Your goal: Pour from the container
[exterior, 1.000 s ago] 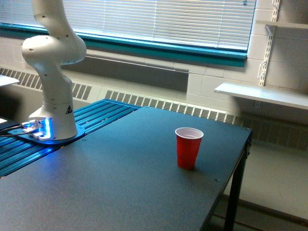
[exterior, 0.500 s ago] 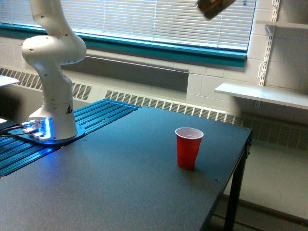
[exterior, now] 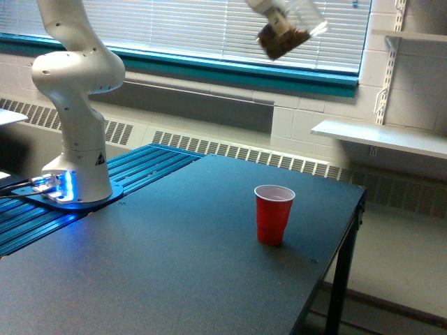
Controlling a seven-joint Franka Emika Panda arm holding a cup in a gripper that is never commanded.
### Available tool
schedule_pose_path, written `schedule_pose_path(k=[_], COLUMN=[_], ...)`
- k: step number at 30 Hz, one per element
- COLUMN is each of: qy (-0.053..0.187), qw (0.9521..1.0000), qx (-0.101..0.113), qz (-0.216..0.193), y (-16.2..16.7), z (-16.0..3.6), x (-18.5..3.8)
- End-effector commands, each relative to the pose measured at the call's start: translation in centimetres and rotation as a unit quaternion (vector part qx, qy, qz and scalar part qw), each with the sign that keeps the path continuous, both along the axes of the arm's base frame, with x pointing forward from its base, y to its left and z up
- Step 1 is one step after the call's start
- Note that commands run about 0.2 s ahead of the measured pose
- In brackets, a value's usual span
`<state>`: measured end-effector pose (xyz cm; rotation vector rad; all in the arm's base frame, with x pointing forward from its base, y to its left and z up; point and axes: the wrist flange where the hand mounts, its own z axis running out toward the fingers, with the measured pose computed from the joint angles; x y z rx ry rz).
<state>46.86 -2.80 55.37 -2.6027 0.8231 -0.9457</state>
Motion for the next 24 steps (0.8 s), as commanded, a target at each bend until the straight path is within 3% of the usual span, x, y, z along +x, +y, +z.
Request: schedule_pose_path(k=[1, 21, 24], qy=[0.014, 0.094, 0.113], qw=[0.9993, 0.994, 0.9926], qx=[-0.015, -0.037, -0.024], qz=[0.031, 0.041, 0.037], y=[1.3, 3.2, 3.2], z=[-2.3, -9.9, -11.1], x=[-1.3, -3.2, -3.5])
